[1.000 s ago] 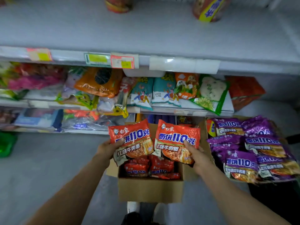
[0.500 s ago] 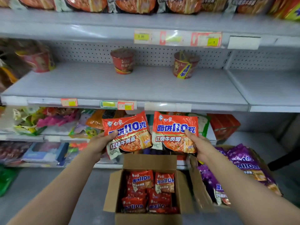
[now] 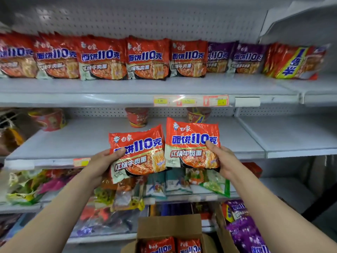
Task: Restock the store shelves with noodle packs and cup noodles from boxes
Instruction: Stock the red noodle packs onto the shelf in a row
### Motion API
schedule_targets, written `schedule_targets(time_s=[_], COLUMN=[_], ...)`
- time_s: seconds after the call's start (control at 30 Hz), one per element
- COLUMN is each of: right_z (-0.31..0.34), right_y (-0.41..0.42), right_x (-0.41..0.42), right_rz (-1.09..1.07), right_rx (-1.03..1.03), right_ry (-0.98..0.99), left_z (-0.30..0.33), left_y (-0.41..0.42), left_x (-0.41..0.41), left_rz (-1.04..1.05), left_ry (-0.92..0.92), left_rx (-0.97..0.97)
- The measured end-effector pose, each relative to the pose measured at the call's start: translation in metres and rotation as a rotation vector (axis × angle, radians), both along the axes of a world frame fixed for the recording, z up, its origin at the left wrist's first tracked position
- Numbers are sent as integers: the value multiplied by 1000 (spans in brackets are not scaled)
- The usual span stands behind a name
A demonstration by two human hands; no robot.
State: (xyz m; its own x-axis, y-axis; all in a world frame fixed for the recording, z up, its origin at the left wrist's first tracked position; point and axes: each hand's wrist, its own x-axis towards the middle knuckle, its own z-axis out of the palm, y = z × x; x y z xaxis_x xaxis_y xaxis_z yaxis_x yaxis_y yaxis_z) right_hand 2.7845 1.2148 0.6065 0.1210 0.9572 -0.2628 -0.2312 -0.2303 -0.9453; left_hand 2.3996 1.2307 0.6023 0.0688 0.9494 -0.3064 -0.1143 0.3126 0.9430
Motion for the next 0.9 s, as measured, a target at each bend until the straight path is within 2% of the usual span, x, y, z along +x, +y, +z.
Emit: schedule_targets(time_s=[0.3, 0.67, 0.9], right_z=[31, 94, 137], right_y=[-5, -11, -3], right_x=[-19, -47, -32], right_rz=[-70, -37, -103], right_rx=[125, 298, 377], right_ry=[41, 89, 62], left_z=[63, 130, 164], left_y=[-1, -6, 6], left_x=[-21, -48, -36], left_rz=[-5, 60, 56], left_ry=[12, 7, -29], left_rx=[110, 275, 374])
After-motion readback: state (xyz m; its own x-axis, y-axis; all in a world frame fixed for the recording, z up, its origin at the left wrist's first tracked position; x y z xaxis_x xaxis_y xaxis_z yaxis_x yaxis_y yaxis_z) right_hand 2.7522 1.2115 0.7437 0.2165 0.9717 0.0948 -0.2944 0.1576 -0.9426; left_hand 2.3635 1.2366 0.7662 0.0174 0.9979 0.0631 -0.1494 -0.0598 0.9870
